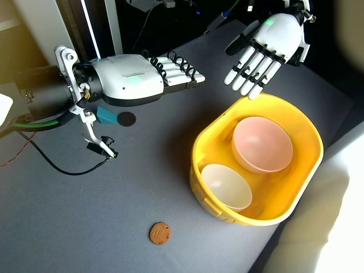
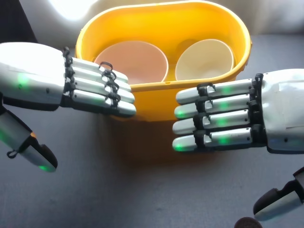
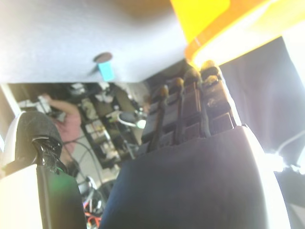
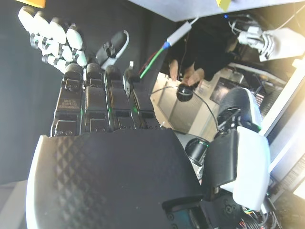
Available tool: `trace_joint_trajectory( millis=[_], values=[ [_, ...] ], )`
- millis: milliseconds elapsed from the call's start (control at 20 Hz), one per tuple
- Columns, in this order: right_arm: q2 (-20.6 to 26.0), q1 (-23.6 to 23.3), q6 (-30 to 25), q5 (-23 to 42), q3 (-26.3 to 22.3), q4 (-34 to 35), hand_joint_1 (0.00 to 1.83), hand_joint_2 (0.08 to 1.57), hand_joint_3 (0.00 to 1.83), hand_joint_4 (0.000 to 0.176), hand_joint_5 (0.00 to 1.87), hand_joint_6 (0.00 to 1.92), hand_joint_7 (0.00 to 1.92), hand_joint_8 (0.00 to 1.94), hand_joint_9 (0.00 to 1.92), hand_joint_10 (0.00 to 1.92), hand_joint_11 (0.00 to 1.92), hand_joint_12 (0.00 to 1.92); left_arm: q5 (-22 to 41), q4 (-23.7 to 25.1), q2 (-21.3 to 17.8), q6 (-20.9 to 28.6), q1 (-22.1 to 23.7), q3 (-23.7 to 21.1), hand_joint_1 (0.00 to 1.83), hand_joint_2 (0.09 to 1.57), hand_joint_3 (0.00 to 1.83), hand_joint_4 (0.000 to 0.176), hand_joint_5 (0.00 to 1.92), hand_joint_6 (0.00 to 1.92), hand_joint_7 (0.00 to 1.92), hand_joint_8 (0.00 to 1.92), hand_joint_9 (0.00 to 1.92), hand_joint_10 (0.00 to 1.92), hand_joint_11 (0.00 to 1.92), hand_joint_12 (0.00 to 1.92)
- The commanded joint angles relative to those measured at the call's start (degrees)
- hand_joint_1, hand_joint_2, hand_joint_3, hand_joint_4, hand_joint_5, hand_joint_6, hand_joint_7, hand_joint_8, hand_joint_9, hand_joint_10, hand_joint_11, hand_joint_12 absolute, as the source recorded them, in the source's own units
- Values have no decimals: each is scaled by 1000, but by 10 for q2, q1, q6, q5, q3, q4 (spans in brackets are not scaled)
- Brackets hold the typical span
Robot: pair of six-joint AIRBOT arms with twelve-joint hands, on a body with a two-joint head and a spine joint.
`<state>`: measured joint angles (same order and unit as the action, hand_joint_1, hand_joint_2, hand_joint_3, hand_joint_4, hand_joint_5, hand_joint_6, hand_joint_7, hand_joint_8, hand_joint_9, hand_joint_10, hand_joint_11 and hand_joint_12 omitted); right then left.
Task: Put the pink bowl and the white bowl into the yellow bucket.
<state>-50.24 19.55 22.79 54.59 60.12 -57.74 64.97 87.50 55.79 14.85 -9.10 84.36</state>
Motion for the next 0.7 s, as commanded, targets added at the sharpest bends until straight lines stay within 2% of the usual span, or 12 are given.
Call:
trace_joint_trajectory(
  millis=[0,200,250,300,400,500,600,650],
  values=[
    [7,-3,-1,54,-3,37,25,1072,0,0,179,7,183,5,131,8,0,285,19,-49,-8,0,2,-2,482,1030,0,0,0,0,78,19,100,5,10,238],
    [8,-2,-1,57,-5,34,0,1076,0,0,157,1,155,1,107,0,0,236,17,-54,-10,-1,-7,-10,437,1046,2,0,0,0,36,0,59,1,0,248],
    [8,-1,-1,57,-5,33,14,1081,1,0,182,7,174,5,121,4,0,276,17,-54,-10,-1,-7,-10,453,1036,0,0,0,0,60,10,72,6,0,253],
    [8,-1,-1,58,-6,32,9,1081,1,0,178,4,172,2,119,3,0,278,17,-54,-10,-1,-6,-10,446,1051,2,0,0,0,47,3,50,5,0,172],
    [8,0,-1,59,-6,31,36,1074,0,0,188,4,188,4,138,6,0,337,17,-54,-10,-1,-5,-10,458,1039,1,0,0,0,85,7,87,9,0,218],
    [8,0,-1,59,-6,31,31,1077,0,0,178,1,169,2,122,1,0,289,13,-54,-10,-2,-4,-11,437,1042,1,0,0,0,63,2,75,2,0,207],
    [8,0,-1,59,-6,31,24,1081,1,0,185,4,178,3,121,4,0,279,12,-55,-10,-2,-3,-12,421,1064,3,0,0,0,21,2,33,1,0,97],
    [8,0,-1,59,-6,31,80,1068,0,0,212,9,207,8,147,10,0,350,12,-54,-10,-2,-2,-13,445,1039,5,0,0,0,42,0,56,0,0,178]
  ],
)
